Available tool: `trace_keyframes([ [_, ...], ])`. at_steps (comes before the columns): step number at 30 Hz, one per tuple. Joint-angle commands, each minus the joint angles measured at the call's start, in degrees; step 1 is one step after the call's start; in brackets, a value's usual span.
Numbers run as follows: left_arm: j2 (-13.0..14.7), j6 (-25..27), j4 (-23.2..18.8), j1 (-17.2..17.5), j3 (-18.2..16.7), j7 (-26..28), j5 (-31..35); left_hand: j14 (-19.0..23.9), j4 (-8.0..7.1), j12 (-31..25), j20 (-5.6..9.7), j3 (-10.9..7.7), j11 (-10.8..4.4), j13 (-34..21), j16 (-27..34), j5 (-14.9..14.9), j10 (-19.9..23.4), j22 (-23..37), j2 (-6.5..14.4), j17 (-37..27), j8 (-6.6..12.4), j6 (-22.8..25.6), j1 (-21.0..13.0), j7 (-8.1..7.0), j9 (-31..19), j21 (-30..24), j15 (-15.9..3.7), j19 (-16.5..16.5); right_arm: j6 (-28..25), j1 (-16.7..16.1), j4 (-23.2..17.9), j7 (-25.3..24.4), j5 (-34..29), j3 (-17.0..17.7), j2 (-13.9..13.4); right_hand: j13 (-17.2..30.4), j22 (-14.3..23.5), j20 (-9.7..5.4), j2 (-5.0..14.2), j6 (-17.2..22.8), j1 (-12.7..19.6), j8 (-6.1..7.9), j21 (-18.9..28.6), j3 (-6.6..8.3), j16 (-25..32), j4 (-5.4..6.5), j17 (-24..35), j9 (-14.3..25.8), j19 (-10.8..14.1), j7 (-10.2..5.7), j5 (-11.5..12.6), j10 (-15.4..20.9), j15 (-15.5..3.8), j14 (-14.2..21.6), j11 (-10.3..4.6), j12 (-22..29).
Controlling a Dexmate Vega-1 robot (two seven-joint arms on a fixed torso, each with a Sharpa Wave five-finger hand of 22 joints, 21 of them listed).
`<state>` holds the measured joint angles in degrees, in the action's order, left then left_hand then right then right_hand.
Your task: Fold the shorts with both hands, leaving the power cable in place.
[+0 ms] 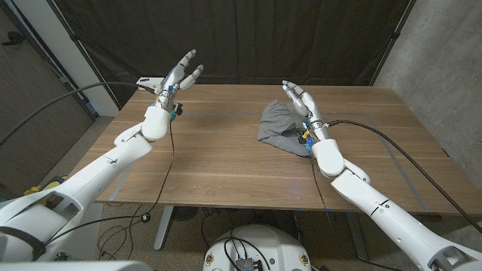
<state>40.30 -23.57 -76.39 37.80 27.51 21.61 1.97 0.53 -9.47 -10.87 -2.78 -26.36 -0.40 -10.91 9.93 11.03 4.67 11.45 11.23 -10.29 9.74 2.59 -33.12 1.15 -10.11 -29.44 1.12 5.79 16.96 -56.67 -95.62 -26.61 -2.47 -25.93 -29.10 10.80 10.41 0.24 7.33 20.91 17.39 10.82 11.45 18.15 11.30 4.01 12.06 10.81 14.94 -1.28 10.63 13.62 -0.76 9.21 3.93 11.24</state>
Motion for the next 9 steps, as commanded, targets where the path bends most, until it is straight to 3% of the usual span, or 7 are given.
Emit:
trace_keyframes([
  [1, -1.81, -7.12, 4.94, 1.69, -3.54, -11.61, -12.83, -0.63, -0.99, -0.08, 0.12, 0.12, 0.30, 0.05, 0.37, 0.26, -0.35, -0.04, -0.12, -0.19, 0.56, 0.19, 1.58, 0.93, -0.13, 0.17, 0.25, 0.80, -1.96, -4.64, -2.11, -11.86, -4.90, 3.07, 2.50, 0.19, -0.02, -1.15, -0.78, 1.43, -1.71, 0.53, -1.16, -0.79, 0.11, 0.47, -0.51, 0.00, -4.03, 0.75, 0.97, 2.00, 0.85, 0.37, 1.01, 0.75],
  [4, -2.55, -6.37, 5.51, 2.01, -4.03, -12.18, -14.16, -0.83, -1.40, -0.12, 0.04, 0.54, 0.40, 0.08, 0.45, 0.29, -0.52, -0.02, -0.33, -0.20, 0.58, 0.12, 2.87, 1.05, -0.15, 0.26, 0.28, 1.01, 1.24, -3.09, 0.09, -10.89, -4.97, 1.79, 2.77, 0.16, -0.08, -1.43, -0.88, 2.45, -1.61, 0.81, -1.00, -0.72, 0.18, 0.21, -0.83, -0.06, -4.50, 1.19, 1.23, 3.14, 1.00, 0.97, 1.13, 1.04],
  [9, -3.21, -4.84, 6.23, 2.09, -4.36, -12.34, -14.70, -1.38, -1.57, -0.09, -0.33, 1.00, 0.75, 0.10, 0.40, 0.37, -0.99, 0.01, -0.44, -0.20, 0.32, -0.80, 4.52, 0.99, -0.14, 0.36, 0.55, 1.26, 2.01, -1.69, 0.89, -11.31, -6.91, 1.03, 3.24, 0.11, -0.15, -1.55, -0.40, 2.91, -0.48, 0.69, 0.38, 0.10, 0.19, -0.88, -1.36, -0.14, -1.52, 1.29, 1.67, 3.70, 0.65, 2.05, 0.74, 0.92],
])
